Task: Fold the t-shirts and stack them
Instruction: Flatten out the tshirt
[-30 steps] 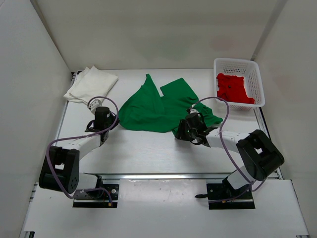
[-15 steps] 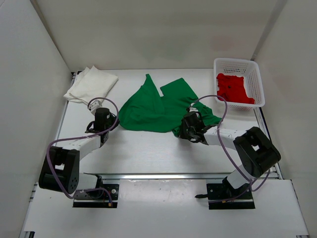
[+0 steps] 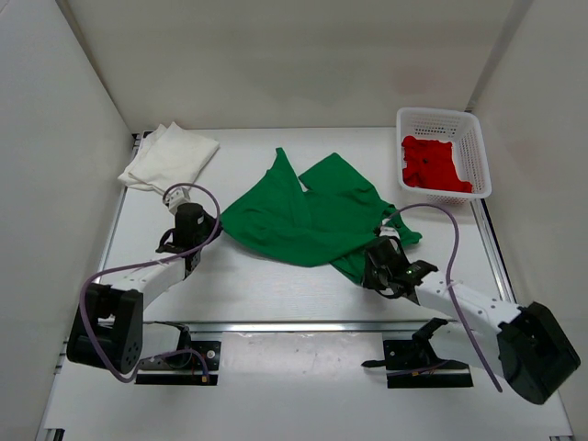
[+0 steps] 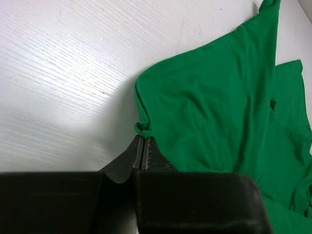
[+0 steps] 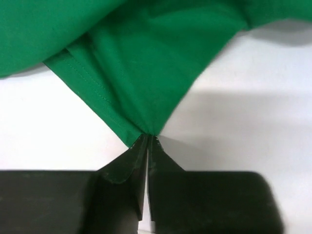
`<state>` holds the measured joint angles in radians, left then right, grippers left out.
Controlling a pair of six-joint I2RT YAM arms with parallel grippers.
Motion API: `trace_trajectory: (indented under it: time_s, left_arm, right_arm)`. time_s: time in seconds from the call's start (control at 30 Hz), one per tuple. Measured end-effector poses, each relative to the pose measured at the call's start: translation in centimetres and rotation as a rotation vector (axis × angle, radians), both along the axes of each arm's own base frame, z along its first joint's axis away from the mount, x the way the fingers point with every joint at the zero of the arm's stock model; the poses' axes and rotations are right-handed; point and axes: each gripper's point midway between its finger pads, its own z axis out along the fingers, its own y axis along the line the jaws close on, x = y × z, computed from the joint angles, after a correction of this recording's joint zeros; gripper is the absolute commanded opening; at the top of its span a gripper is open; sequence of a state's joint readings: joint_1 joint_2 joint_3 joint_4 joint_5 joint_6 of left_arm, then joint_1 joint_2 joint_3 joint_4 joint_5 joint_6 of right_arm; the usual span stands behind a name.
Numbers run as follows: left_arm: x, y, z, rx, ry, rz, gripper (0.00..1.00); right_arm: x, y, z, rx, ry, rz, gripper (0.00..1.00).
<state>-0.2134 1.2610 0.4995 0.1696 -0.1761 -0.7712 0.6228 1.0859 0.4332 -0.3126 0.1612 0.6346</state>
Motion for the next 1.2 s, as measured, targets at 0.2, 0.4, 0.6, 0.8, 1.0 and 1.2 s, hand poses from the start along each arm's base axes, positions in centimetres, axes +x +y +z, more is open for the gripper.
trace_trajectory:
  time_s: [0.2, 0.4, 0.6, 0.8, 1.0, 1.2]
  left_arm:
    - [-0.5, -1.0, 0.6, 0.005, -0.013, -0.032, 0.0]
    - [-1.0, -0.9, 0.4, 0.005, -0.014, -0.031, 0.0]
    - [-1.2, -0.8, 0.0, 0.005, -0.005, -0.032, 0.0]
    - [-1.2, -0.7, -0.1, 0.005, -0.003, -0.03, 0.0]
    - [-1.2, -0.8, -0.1, 0.009, -0.004, -0.035, 0.0]
    - [-1.3, -2.0, 0.9, 0.054, 0.013, -0.087, 0.0]
  right_arm:
    - [-0.8, -0.3, 0.8, 0.022, -0.001, -0.012, 0.42]
    - [-1.7, 0.6, 0.1, 0.01, 0.028, 0.04, 0.49]
    - [-0.9, 1.3, 0.0, 0.003, 0.021, 0.047, 0.35]
    - [0.0, 1.1, -0.2, -0.022, 0.004, 0.026, 0.19]
    - [0.3, 0.7, -0.4, -0.034, 0.002, 0.003, 0.0]
    - [0.7, 0.8, 4.0, -0.075, -0.039, 0.01, 0.0]
